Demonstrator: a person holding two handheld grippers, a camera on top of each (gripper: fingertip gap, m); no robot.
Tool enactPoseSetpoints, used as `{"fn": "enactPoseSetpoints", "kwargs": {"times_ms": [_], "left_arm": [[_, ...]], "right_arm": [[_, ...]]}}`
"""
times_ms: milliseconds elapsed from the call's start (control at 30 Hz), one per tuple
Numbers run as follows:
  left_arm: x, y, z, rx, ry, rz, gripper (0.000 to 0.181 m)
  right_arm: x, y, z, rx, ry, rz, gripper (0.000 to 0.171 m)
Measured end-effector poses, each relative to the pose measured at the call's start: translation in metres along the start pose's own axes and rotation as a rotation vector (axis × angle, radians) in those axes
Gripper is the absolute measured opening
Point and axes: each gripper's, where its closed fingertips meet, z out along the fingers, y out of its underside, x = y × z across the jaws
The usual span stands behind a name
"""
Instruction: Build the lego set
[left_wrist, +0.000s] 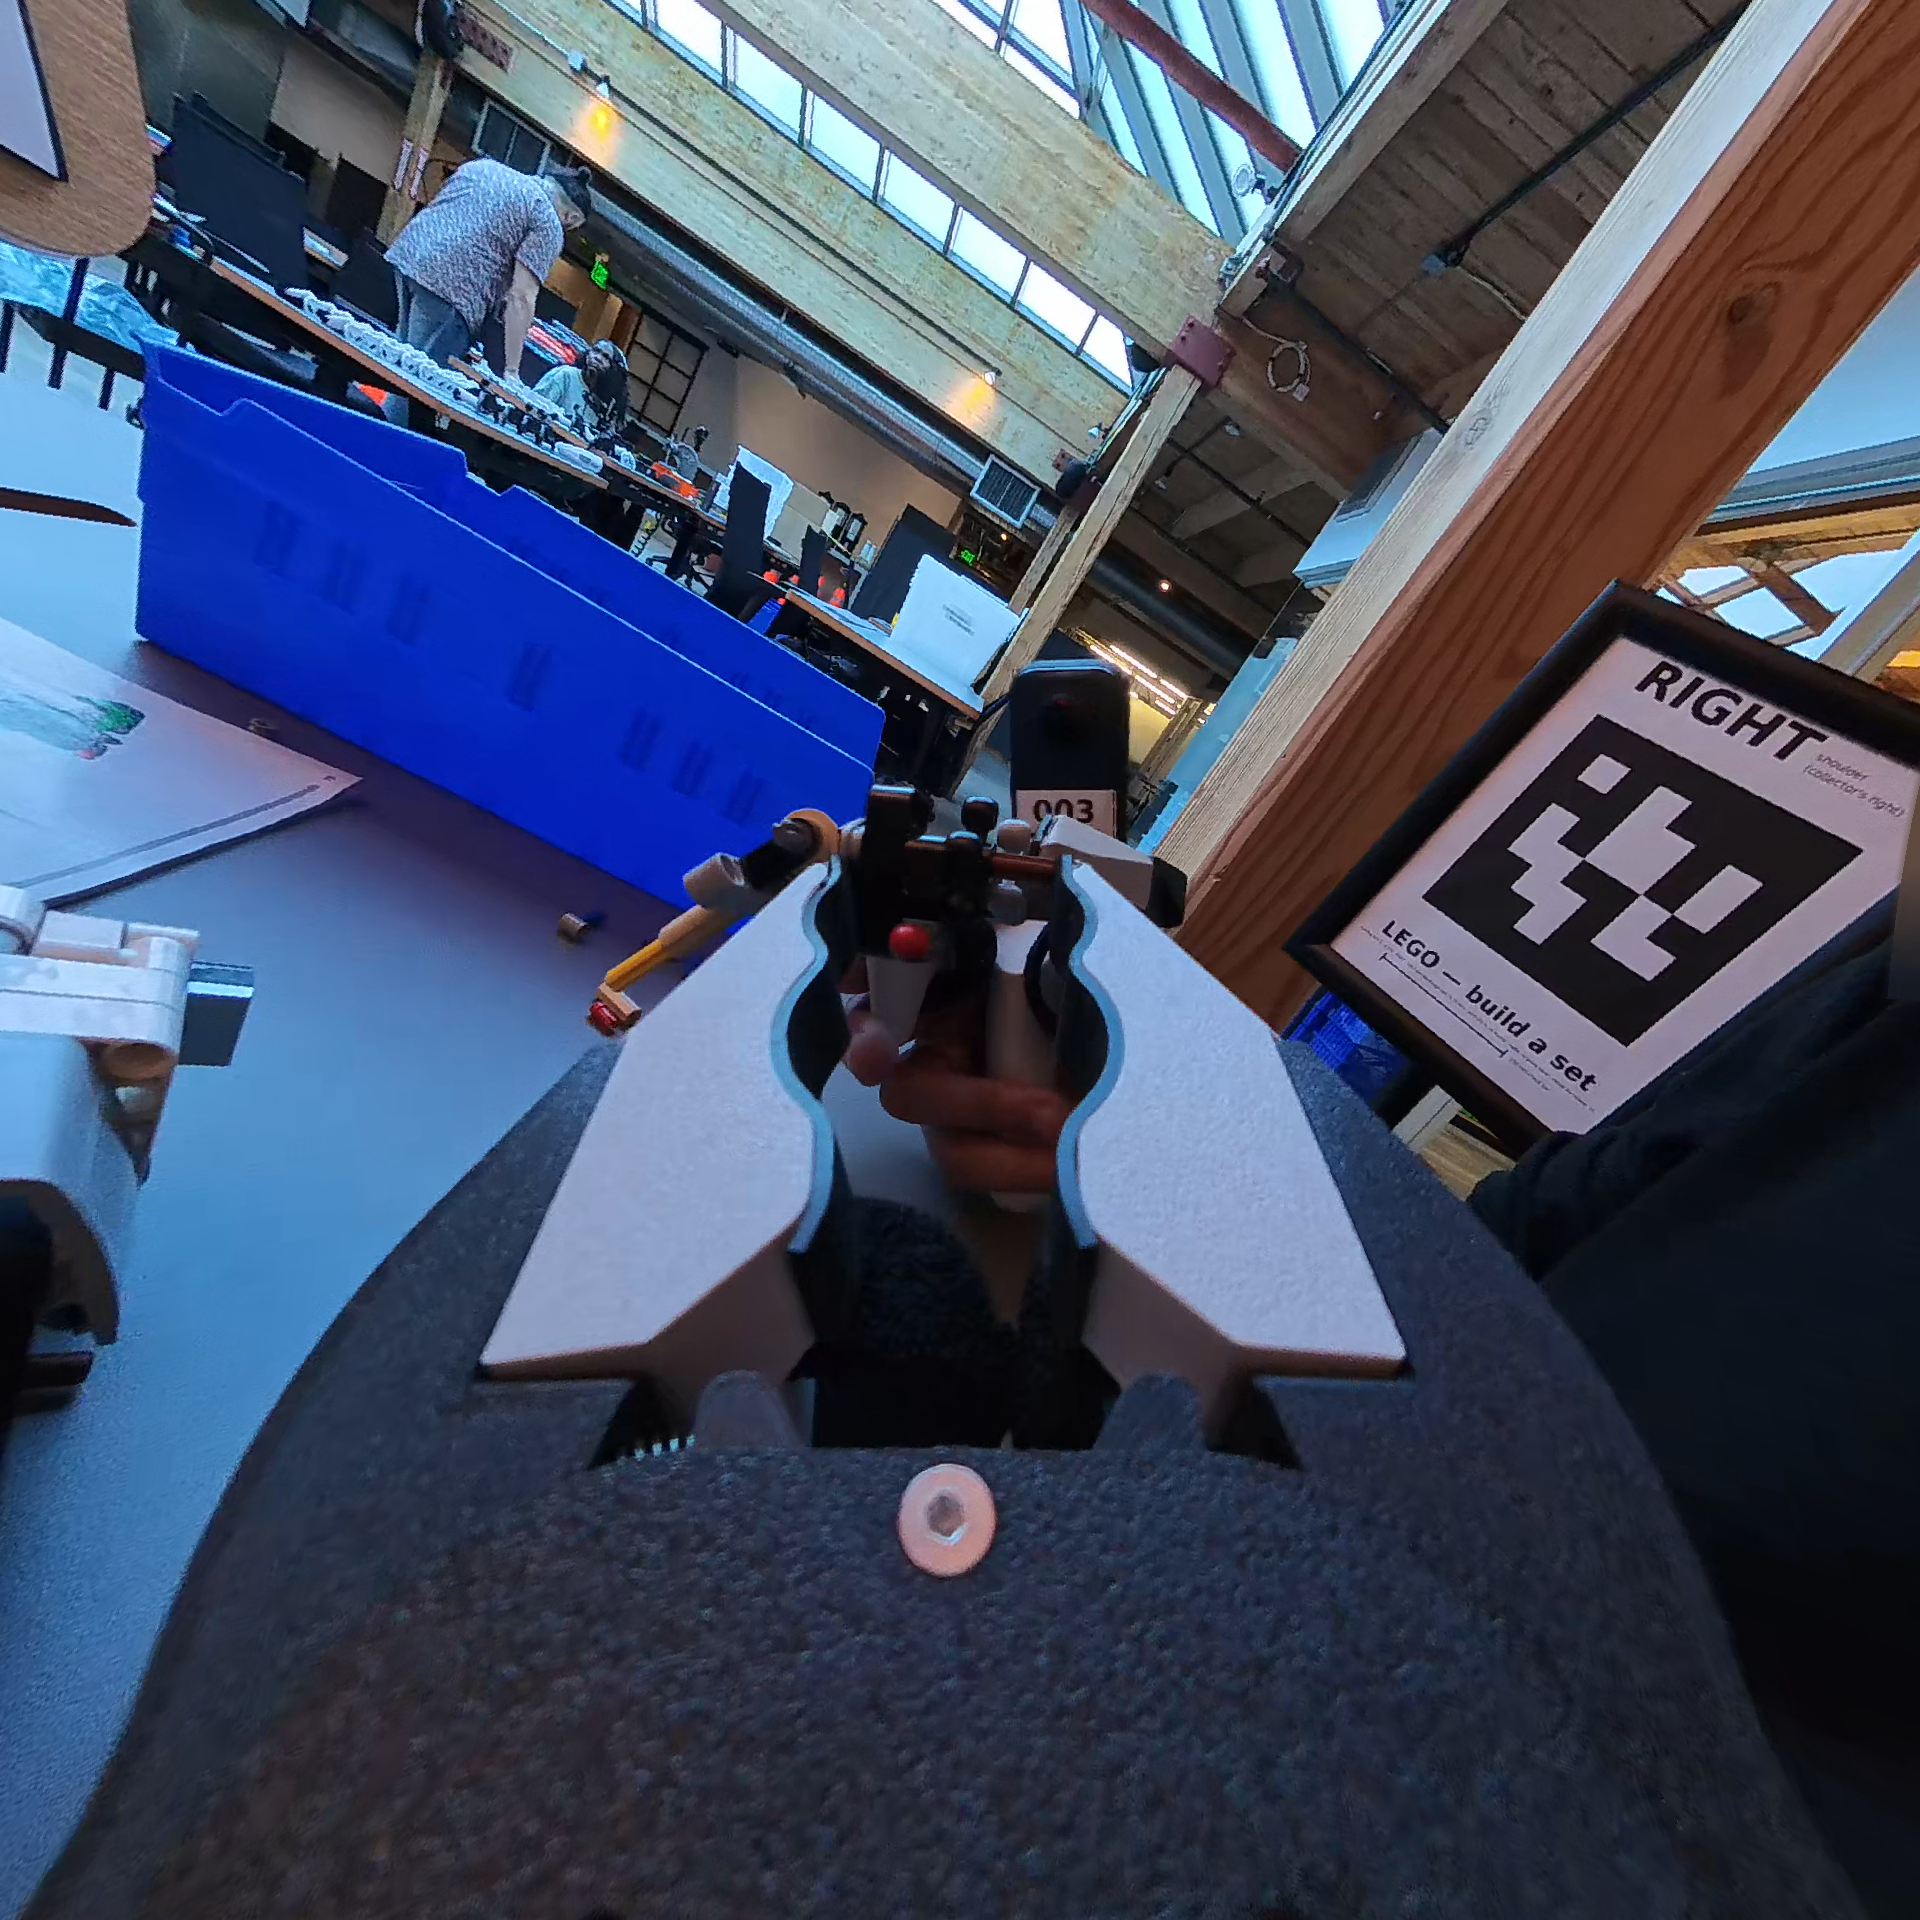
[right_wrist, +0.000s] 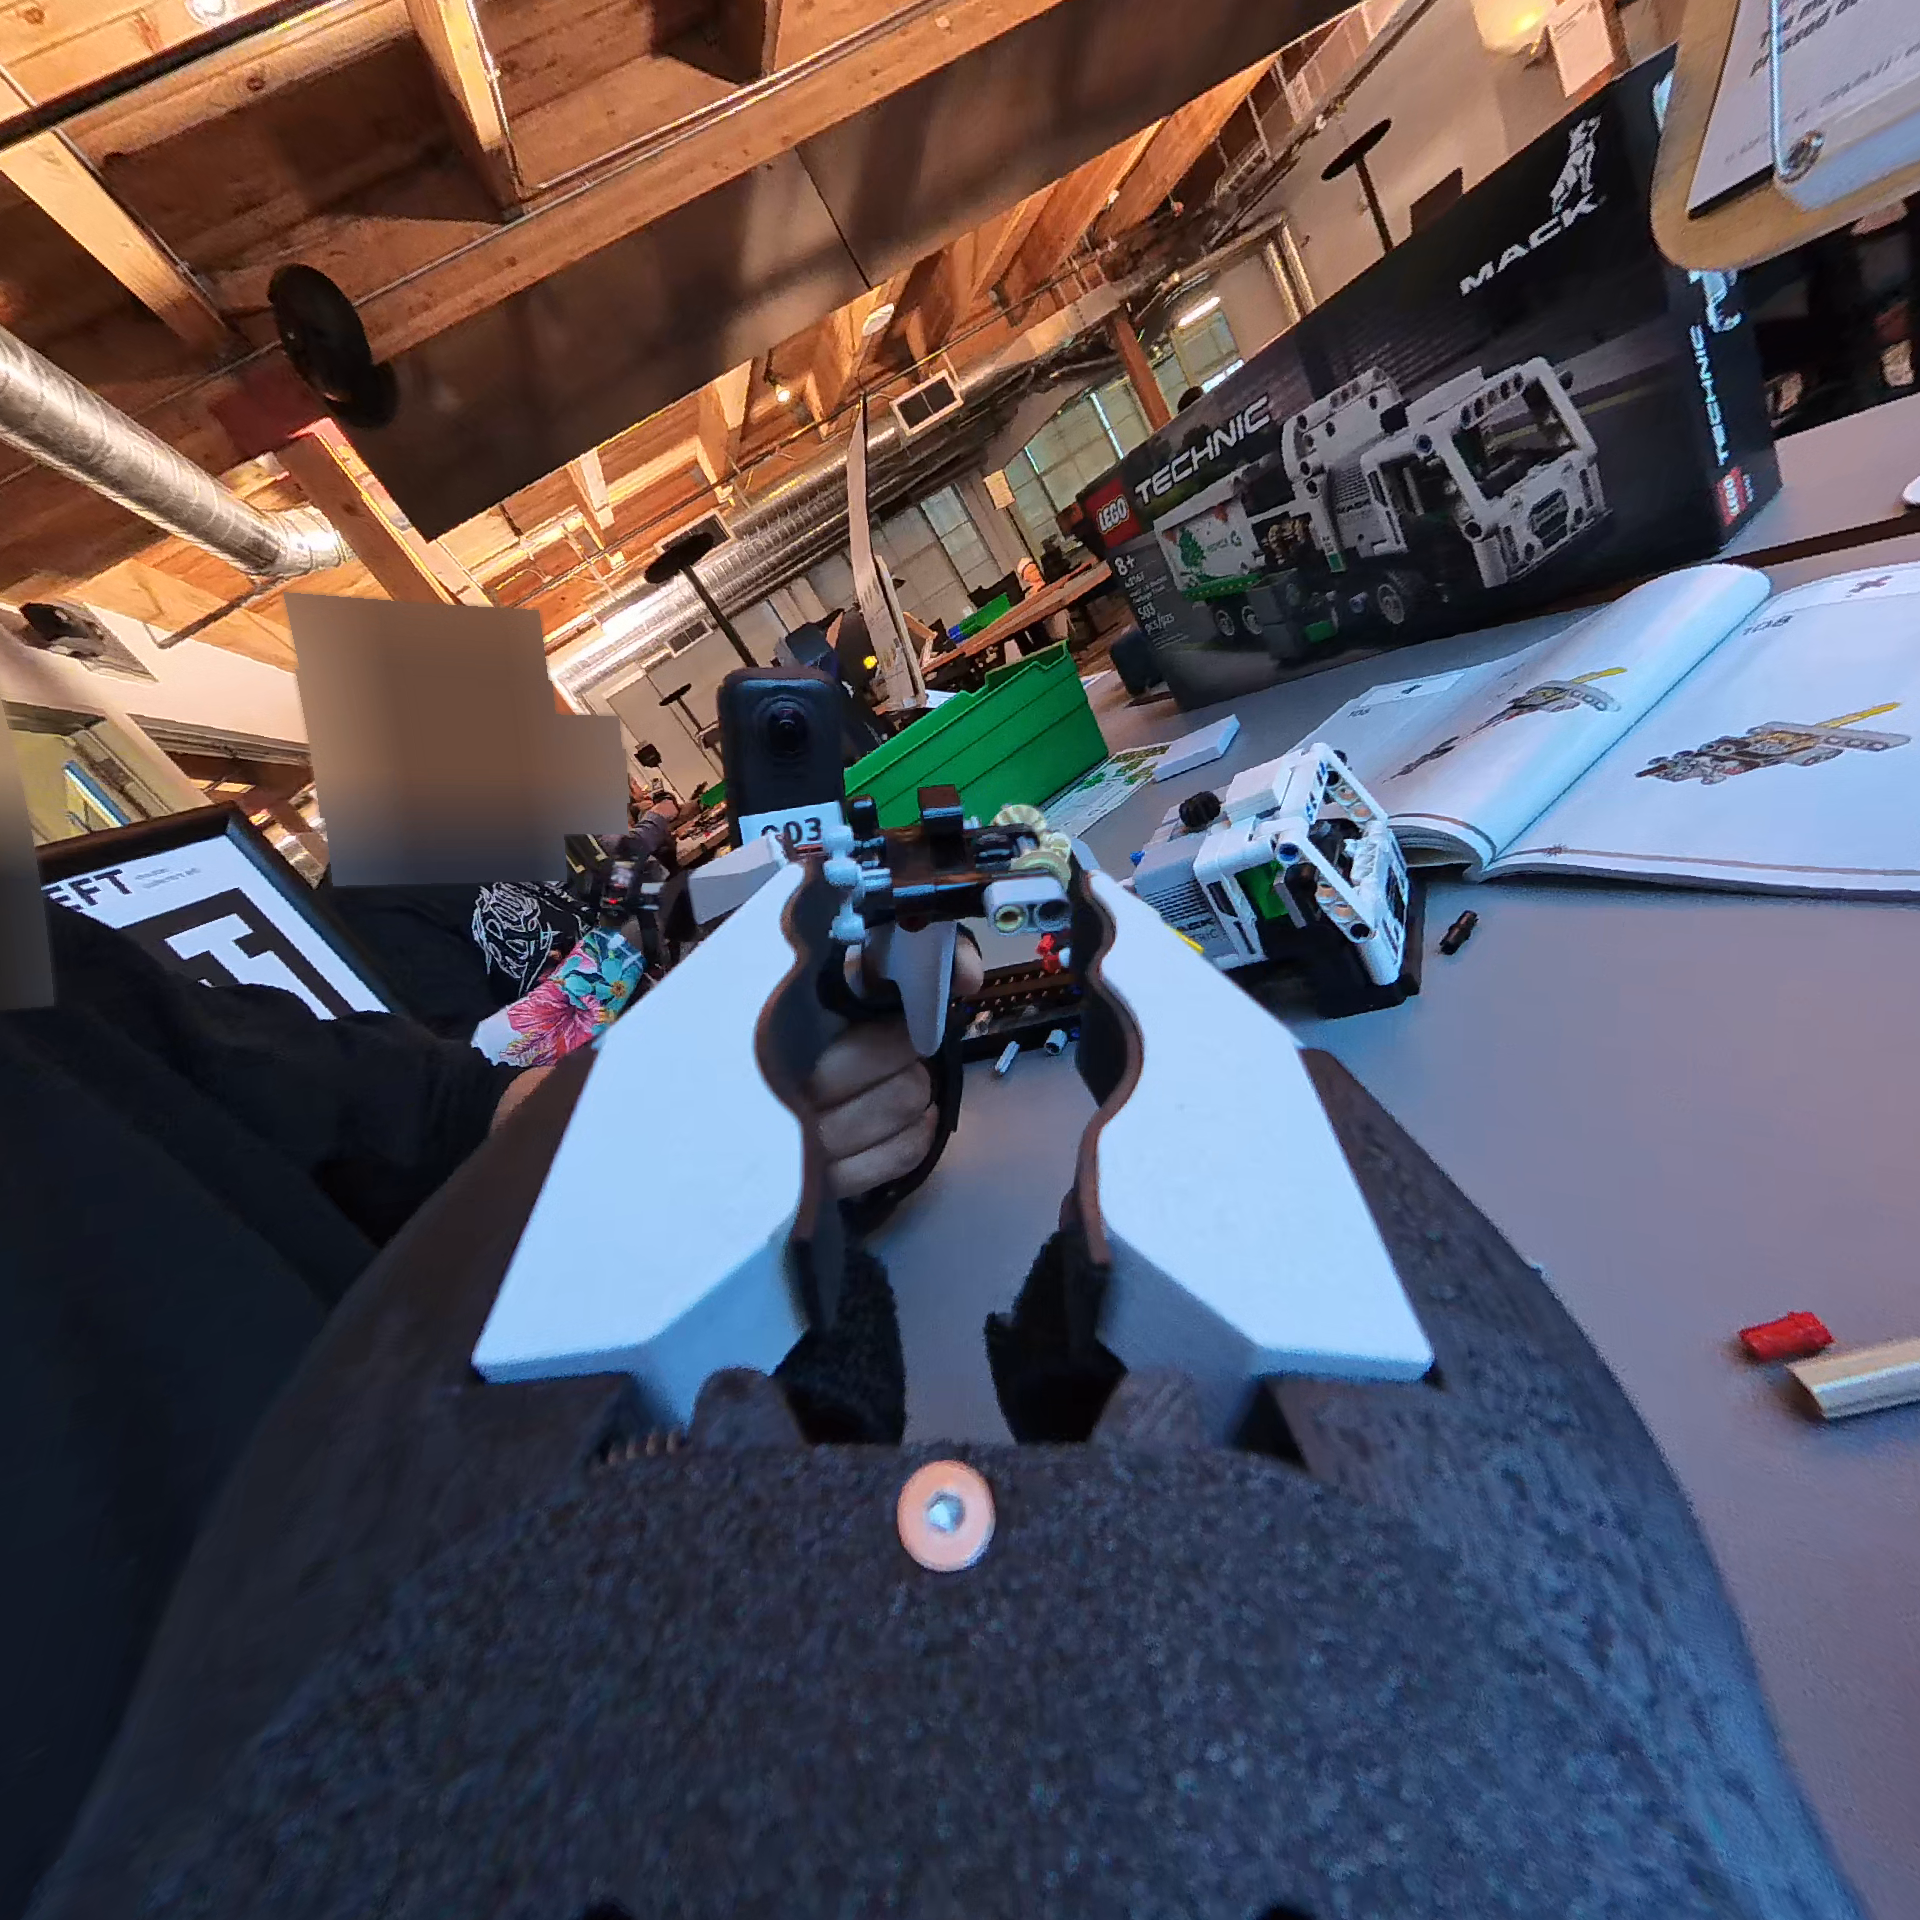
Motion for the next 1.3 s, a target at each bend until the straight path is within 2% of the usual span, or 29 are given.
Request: {"fn": "enactPoseSetpoints", "kwargs": {"times_ms": [533, 767, 1300], "left_arm": [[0.0005, -0.001, 0.0021, 0.041, 0.014, -0.044, 0.034], [-0.0057, 0.0011, 0.0005, 0.008, -0.011, -0.031, 0.034], [-0.0039, 0.0026, 0.0007, -0.006, -0.001, -0.018, 0.034]], "right_arm": [[0.0006, -0.0029, -0.0009, 0.017, 0.004, -0.025, 0.044], [0.0067, 0.006, -0.0005, -0.044, 0.013, 0.035, 0.042], [0.0067, 0.0069, -0.0018, -0.056, 0.014, 0.033, 0.038]]}}
